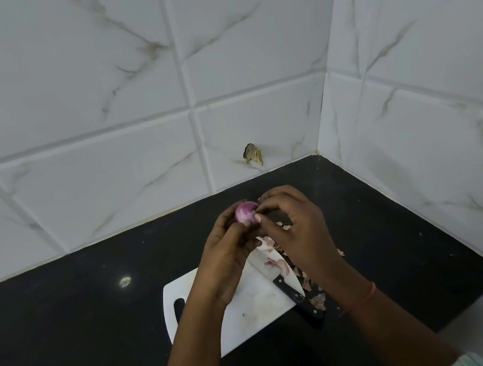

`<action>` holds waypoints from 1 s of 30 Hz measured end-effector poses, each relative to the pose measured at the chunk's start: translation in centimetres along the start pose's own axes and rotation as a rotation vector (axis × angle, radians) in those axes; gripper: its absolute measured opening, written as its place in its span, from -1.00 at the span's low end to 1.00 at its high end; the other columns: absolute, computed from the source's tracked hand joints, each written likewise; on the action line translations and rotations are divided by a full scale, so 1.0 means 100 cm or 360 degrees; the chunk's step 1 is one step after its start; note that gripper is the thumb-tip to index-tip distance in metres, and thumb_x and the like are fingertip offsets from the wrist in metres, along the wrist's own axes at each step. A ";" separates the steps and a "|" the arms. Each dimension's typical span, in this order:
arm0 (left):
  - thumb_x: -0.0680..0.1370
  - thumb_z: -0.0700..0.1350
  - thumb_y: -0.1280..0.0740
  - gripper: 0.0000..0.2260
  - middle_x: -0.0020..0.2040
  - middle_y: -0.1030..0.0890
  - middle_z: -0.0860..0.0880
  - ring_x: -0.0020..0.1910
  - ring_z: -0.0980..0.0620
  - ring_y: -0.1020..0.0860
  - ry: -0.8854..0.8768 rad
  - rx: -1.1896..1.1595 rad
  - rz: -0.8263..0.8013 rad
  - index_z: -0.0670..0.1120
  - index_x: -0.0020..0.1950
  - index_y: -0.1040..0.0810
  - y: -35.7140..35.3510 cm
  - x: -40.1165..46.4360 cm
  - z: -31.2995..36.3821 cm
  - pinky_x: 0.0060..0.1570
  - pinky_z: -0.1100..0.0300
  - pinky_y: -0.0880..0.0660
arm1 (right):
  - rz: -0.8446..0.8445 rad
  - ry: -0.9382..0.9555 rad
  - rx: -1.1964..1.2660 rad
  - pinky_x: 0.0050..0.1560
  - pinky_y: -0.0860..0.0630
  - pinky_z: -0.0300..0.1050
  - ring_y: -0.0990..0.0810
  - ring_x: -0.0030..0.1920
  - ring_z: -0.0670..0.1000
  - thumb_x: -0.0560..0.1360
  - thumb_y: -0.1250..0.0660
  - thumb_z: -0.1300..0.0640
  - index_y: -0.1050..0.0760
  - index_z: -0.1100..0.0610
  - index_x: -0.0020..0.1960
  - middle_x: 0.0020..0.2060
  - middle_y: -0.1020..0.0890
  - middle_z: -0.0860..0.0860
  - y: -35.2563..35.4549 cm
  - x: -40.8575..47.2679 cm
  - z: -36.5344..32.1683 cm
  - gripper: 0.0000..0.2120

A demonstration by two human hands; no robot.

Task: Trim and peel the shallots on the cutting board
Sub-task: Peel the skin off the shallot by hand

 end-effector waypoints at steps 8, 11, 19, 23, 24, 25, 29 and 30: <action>0.42 -0.49 -0.37 -0.50 0.24 -0.56 -0.12 0.26 -0.22 -0.54 -0.0156 -0.0155 0.0101 -0.02 0.23 -0.49 0.011 0.000 0.008 0.30 -0.14 -0.48 | 0.0060 0.0038 0.0146 0.00 -0.58 -0.22 -0.61 -0.02 -0.07 0.44 -0.44 0.31 -0.60 0.23 -0.06 -0.06 -0.61 0.01 0.002 -0.004 -0.001 -0.91; 0.40 -0.52 -0.36 -0.49 0.22 -0.55 -0.11 0.24 -0.24 -0.55 -0.0181 -0.0146 0.0091 -0.01 0.18 -0.49 0.009 -0.002 0.011 0.22 -0.08 -0.52 | 0.0028 -0.0056 0.0257 -0.01 -0.60 -0.19 -0.64 -0.05 -0.06 0.48 -0.39 0.33 -0.58 0.24 -0.02 -0.10 -0.65 0.01 0.001 -0.006 0.002 -0.91; 0.38 -0.51 -0.41 -0.47 0.14 -0.61 -0.05 0.15 -0.10 -0.60 -0.0243 0.0084 0.0115 -0.03 0.20 -0.51 0.011 -0.002 0.018 0.12 0.06 -0.58 | 0.0029 -0.0312 0.0457 -0.09 -0.52 -0.40 -0.63 -0.08 -0.18 0.55 -0.32 0.28 -0.52 0.15 0.02 -0.14 -0.63 -0.14 -0.002 -0.007 0.012 -0.91; 0.38 -0.49 -0.42 -0.50 0.13 -0.64 -0.01 0.17 -0.12 -0.59 -0.0262 0.0124 0.0054 -0.03 0.18 -0.56 0.012 -0.004 0.023 0.14 -0.01 -0.58 | -0.0007 -0.0253 0.0376 -0.08 -0.54 -0.37 -0.64 -0.08 -0.18 0.58 -0.28 0.25 -0.46 0.16 0.07 -0.13 -0.63 -0.12 -0.005 -0.005 0.008 -0.92; 0.38 -0.48 -0.42 -0.51 0.13 -0.64 0.00 0.18 -0.12 -0.59 -0.0254 0.0142 0.0042 -0.03 0.18 -0.57 0.012 -0.004 0.023 0.15 -0.03 -0.57 | -0.0025 -0.0231 0.0341 -0.08 -0.56 -0.35 -0.65 -0.08 -0.17 0.59 -0.27 0.23 -0.45 0.15 0.08 -0.12 -0.63 -0.09 -0.006 -0.005 0.007 -0.91; 0.37 -0.45 -0.43 -0.52 0.15 -0.63 -0.02 0.19 -0.13 -0.58 -0.0240 0.0150 0.0031 -0.03 0.18 -0.59 0.011 -0.004 0.022 0.15 -0.03 -0.57 | -0.0039 -0.0215 0.0315 -0.08 -0.57 -0.33 -0.65 -0.07 -0.16 0.59 -0.26 0.21 -0.44 0.12 0.09 -0.11 -0.64 -0.07 -0.007 -0.004 0.006 -0.92; 0.29 -0.29 -0.31 -0.58 0.19 -0.59 -0.09 0.16 -0.13 -0.55 -0.0165 0.0097 0.0034 0.03 0.08 -0.65 0.009 -0.004 0.020 0.04 0.01 -0.53 | -0.0040 -0.0187 0.0280 -0.08 -0.62 -0.22 -0.66 -0.07 -0.13 0.61 -0.23 0.18 -0.42 0.11 0.09 -0.10 -0.65 -0.01 -0.009 0.000 0.002 -0.93; 0.28 -0.29 -0.29 -0.58 0.18 -0.58 -0.10 0.16 -0.13 -0.53 -0.0145 0.0071 0.0032 0.04 0.04 -0.67 0.009 -0.004 0.019 0.02 0.01 -0.50 | -0.0033 -0.0194 0.0285 -0.08 -0.63 -0.16 -0.66 -0.07 -0.10 0.62 -0.23 0.17 -0.42 0.14 0.10 -0.10 -0.65 0.00 -0.009 0.001 0.002 -0.92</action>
Point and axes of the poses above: each hand's wrist, its own x-axis towards the middle knuckle, its own y-axis out of the back of the hand, z = x × y, the point moved 10 cm from there along x, towards the middle knuckle
